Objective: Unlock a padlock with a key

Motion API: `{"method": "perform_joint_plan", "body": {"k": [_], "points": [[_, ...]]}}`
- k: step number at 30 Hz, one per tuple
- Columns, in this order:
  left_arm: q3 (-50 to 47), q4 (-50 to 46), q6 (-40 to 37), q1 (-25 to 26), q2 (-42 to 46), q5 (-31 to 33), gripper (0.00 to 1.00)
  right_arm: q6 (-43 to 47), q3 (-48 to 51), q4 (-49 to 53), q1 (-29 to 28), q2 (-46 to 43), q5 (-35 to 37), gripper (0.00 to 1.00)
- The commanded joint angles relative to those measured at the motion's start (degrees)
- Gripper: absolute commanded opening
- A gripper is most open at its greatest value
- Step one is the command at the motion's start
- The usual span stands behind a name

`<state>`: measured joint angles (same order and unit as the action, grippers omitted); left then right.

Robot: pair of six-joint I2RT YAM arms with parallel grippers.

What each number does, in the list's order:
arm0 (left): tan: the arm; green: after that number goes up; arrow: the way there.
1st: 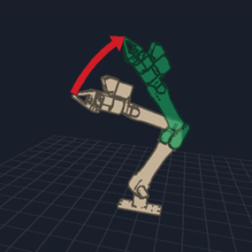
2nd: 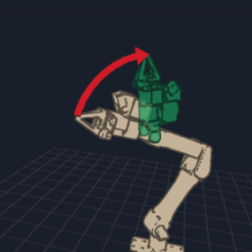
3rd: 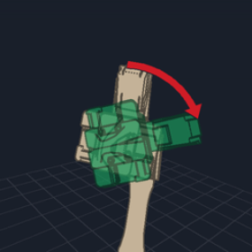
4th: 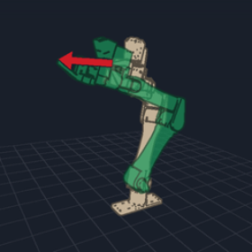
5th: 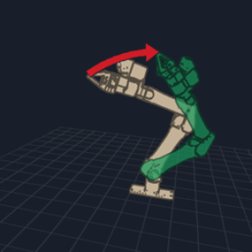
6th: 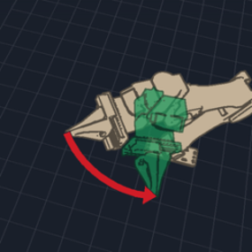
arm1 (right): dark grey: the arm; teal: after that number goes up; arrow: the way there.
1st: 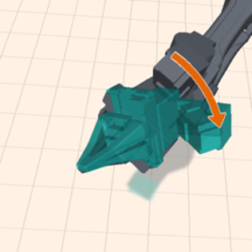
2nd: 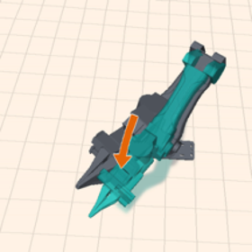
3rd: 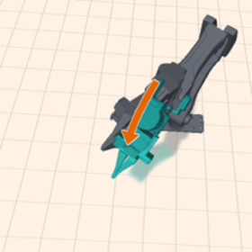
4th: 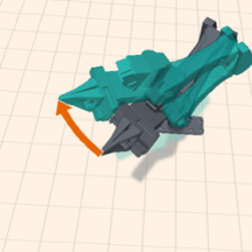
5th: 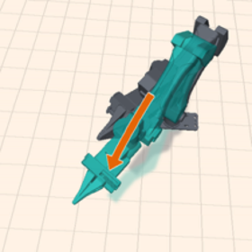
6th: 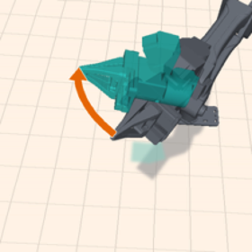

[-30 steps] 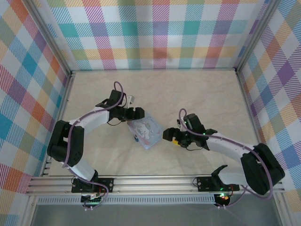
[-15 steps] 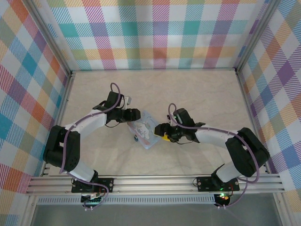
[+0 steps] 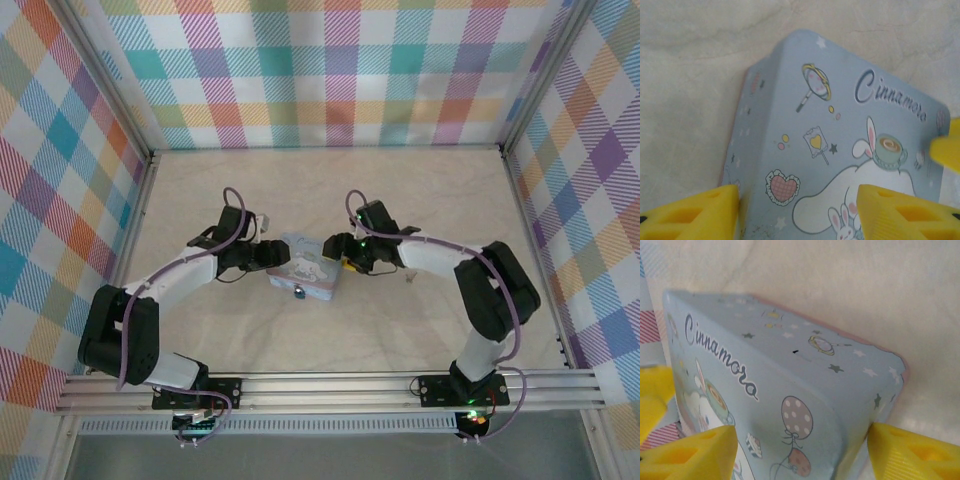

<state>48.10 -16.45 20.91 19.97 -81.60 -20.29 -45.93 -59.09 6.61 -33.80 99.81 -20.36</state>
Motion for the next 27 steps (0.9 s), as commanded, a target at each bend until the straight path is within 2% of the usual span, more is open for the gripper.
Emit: {"method": "perform_joint_plan", "body": {"k": [1, 9, 27], "points": [[-2.2, 2.4, 3.2, 1.9, 2.3, -5.5, 0.62, 3.3, -5.6, -0.2, -1.2, 2.9, -4.3, 0.66], [-3.2, 5.2, 5.9, 2.8, 3.9, -5.2, 0.59, 5.9, -9.0, 2.8, -0.9, 5.5, -2.6, 0.64], [8.1, 11.9, 9.9, 8.6, -10.5, -0.6, 0.56, 8.7, -10.0, 5.1, 7.2, 5.1, -1.8, 0.63]]}}
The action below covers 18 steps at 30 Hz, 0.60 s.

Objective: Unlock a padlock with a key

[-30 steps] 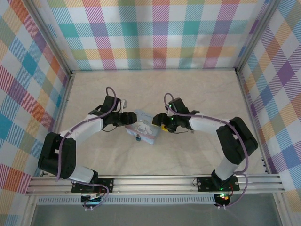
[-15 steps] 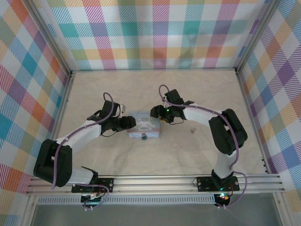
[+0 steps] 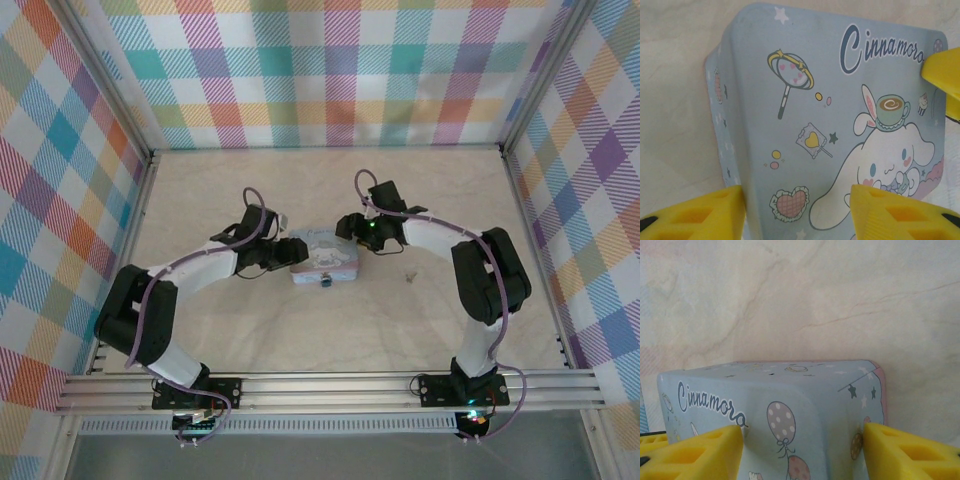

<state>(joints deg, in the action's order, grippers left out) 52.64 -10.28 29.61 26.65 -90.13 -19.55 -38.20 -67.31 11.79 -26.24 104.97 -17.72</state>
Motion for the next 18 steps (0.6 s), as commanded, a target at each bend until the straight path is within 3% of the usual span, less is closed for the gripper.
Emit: {"method": "perform_joint_plan", "body": {"k": [1, 8, 18], "points": [[4.2, 6.0, 1.2, 2.2, -2.8, -1.2, 0.56, 1.1, -1.5, -0.1, 0.1, -0.3, -4.1, 0.63], [7.0, 6.3, 2.4, 3.4, -6.2, -0.6, 0.59, 1.8, -1.2, 0.0, 2.3, -1.1, -3.8, 0.65], [4.2, 3.2, 2.6, 3.2, -2.2, 7.0, 0.82, 2.6, -0.7, 1.4, 3.0, -2.1, -2.3, 0.73]]}}
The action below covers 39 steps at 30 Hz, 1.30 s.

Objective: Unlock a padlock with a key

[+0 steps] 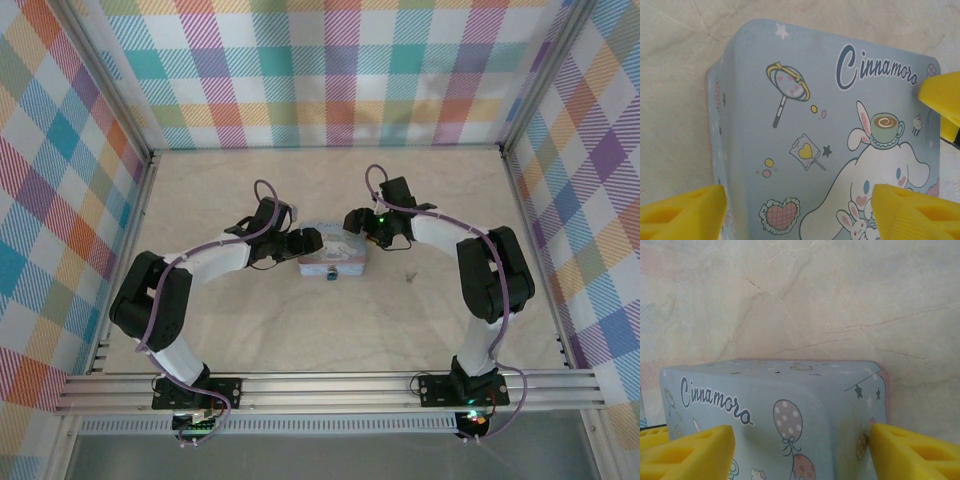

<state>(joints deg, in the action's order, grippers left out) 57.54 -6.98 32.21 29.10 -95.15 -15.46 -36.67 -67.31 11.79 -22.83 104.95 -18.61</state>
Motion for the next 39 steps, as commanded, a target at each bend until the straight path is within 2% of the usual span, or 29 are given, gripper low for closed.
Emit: {"method": "perform_joint_plan", "body": {"k": [1, 6, 11, 17, 22, 26, 28, 31, 36, 39], "points": [[-0.9, -0.5, 0.0, 0.6, 3.3, 3.5, 0.86, 1.2, -0.5, 1.7, -0.2, -2.6, -1.0, 0.75], [-2.6, -1.7, -0.1, 0.0, 5.6, 4.5, 0.89, 2.4, 0.8, 3.7, 1.2, -4.9, 1.3, 0.8], [-4.8, -2.4, 0.1, -0.1, 8.8, 5.1, 0.87, 3.6, 2.0, 6.5, 3.1, -8.5, 4.1, 0.8], [-6.1, -5.6, -0.5, 0.2, 12.8, 5.0, 0.86, 6.5, 3.0, 14.0, 3.6, -14.2, 12.2, 0.8], [-6.2, -10.8, -1.9, 2.3, 17.0, 5.9, 0.86, 8.2, 6.6, 18.8, 4.0, -21.4, 21.9, 0.79], [-6.6, -11.8, -1.6, 5.6, 19.4, 6.5, 0.85, 9.6, 6.8, 25.3, 5.7, -23.7, 22.9, 0.76], [-6.5, -11.7, -1.5, 7.8, 19.9, 7.0, 0.85, 9.9, 7.5, 27.0, 6.5, -24.3, 23.1, 0.68], [-5.7, -11.3, -1.2, 11.0, 19.8, 8.6, 0.84, 9.8, 9.4, 27.4, 7.8, -24.6, 22.0, 0.56], [-3.5, -9.7, -2.2, 16.5, 17.9, 11.2, 0.84, 8.6, 13.1, 25.4, 9.0, -23.6, 19.5, 0.53], [-2.1, -9.5, -2.4, 18.3, 15.9, 11.0, 0.83, 8.0, 14.9, 24.1, 9.2, -22.5, 18.8, 0.46]]}}
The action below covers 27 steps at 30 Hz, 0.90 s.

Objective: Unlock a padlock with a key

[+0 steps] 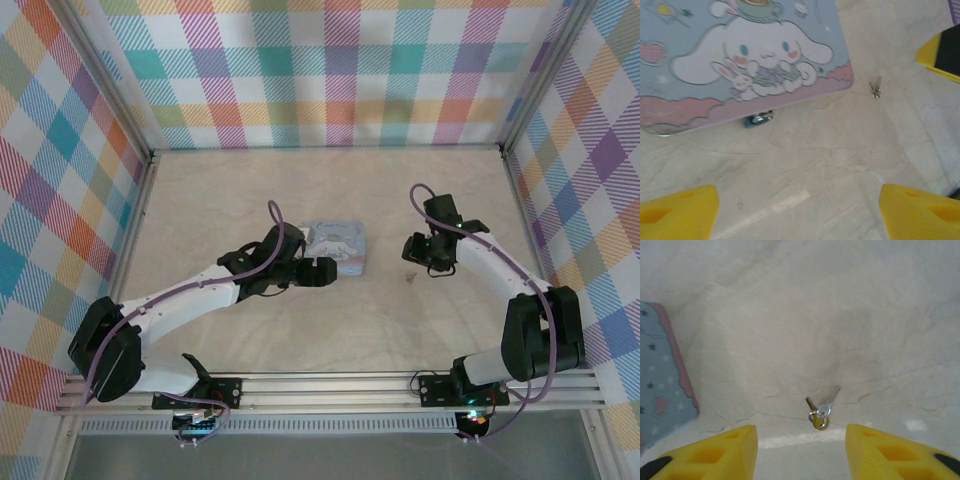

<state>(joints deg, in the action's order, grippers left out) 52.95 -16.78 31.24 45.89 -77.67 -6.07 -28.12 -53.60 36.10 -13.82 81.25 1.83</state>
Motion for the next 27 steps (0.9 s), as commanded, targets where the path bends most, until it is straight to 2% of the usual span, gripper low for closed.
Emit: {"method": "perform_joint_plan", "body": {"k": [1, 5, 13, 21, 27], "points": [[3.0, 0.4, -1.5, 1.9, -2.4, 1.6, 0.84, -0.7, 1.7, -0.5, 0.2, 1.7, -2.0, 0.43], [4.5, 0.3, -2.0, 3.5, -4.9, 1.6, 0.83, -1.3, 3.5, -2.1, 0.2, 3.9, -3.3, 0.36], [5.0, 0.3, -1.8, 4.1, -6.5, 1.7, 0.83, -1.8, 4.4, -3.8, 0.2, 7.5, -4.0, 0.32], [5.2, 0.4, -1.5, 4.4, -7.5, 1.1, 0.82, -1.6, 3.8, -5.1, 0.3, 10.5, -3.2, 0.31], [5.3, 0.3, -1.5, 4.4, -7.6, 1.1, 0.82, -1.5, 3.7, -5.8, 0.3, 12.5, -3.3, 0.24]]}}
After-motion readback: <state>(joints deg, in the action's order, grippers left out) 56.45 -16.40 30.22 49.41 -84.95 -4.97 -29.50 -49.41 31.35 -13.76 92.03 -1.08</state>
